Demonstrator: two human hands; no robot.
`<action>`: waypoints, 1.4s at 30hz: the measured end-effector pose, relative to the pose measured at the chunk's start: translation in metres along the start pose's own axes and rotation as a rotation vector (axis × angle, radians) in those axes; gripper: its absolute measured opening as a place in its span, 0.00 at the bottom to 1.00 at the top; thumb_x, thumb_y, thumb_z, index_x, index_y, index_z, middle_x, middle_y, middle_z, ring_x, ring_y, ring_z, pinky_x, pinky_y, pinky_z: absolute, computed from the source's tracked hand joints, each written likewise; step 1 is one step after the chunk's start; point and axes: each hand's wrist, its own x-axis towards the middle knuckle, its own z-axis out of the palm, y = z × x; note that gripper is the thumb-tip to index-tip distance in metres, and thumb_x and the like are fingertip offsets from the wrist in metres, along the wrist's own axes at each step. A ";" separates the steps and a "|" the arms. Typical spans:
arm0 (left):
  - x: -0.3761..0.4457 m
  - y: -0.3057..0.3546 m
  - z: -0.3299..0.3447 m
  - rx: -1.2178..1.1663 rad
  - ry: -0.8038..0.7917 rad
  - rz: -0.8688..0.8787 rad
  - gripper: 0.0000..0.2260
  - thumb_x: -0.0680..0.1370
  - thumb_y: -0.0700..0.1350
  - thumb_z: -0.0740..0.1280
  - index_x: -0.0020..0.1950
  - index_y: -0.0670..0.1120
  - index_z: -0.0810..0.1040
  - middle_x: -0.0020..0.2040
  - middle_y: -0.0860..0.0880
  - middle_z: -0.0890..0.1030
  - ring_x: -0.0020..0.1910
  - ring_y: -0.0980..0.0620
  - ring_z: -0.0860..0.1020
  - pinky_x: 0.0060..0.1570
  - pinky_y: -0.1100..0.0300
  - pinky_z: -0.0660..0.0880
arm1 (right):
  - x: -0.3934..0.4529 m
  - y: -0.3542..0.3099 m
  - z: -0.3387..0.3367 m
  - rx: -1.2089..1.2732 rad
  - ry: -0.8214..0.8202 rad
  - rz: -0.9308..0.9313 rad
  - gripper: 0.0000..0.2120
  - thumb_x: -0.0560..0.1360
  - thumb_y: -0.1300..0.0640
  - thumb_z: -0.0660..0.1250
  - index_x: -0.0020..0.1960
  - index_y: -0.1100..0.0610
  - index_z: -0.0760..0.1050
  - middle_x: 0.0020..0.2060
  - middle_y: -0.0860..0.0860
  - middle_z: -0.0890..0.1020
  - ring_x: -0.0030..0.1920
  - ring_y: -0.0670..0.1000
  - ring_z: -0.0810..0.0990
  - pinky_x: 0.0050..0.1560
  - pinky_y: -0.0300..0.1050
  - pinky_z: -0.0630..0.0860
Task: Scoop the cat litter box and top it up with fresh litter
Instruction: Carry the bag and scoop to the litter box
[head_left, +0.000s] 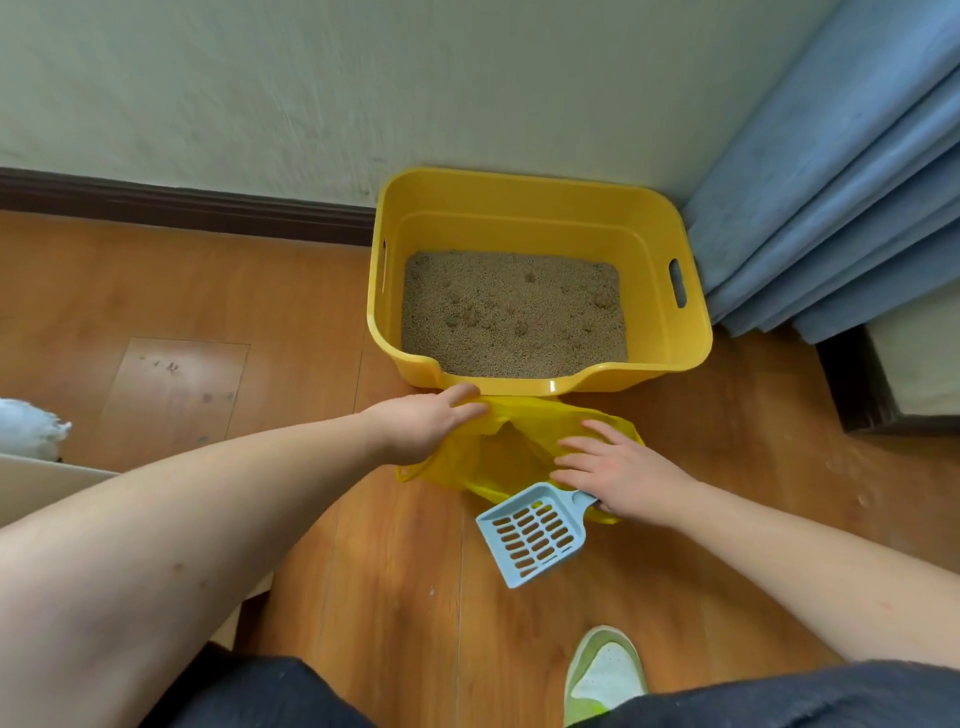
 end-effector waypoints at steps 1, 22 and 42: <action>-0.001 0.002 -0.001 0.053 0.004 0.023 0.30 0.78 0.33 0.58 0.78 0.50 0.55 0.77 0.43 0.53 0.65 0.39 0.72 0.58 0.50 0.74 | 0.001 -0.001 0.002 -0.012 0.008 0.001 0.26 0.59 0.51 0.77 0.57 0.49 0.80 0.55 0.46 0.82 0.63 0.53 0.77 0.69 0.59 0.66; 0.020 0.003 0.005 0.682 -0.045 0.774 0.07 0.73 0.39 0.68 0.44 0.46 0.85 0.55 0.49 0.84 0.68 0.45 0.73 0.72 0.49 0.62 | -0.001 0.010 0.020 0.372 0.168 -0.068 0.07 0.66 0.61 0.70 0.45 0.57 0.78 0.43 0.53 0.84 0.52 0.56 0.82 0.53 0.53 0.80; 0.008 -0.008 -0.005 0.566 -0.684 0.009 0.25 0.79 0.43 0.65 0.76 0.48 0.64 0.80 0.47 0.48 0.78 0.42 0.43 0.76 0.43 0.47 | 0.016 0.008 0.007 0.341 -0.086 0.005 0.10 0.75 0.56 0.58 0.36 0.49 0.72 0.33 0.48 0.81 0.42 0.49 0.79 0.76 0.45 0.50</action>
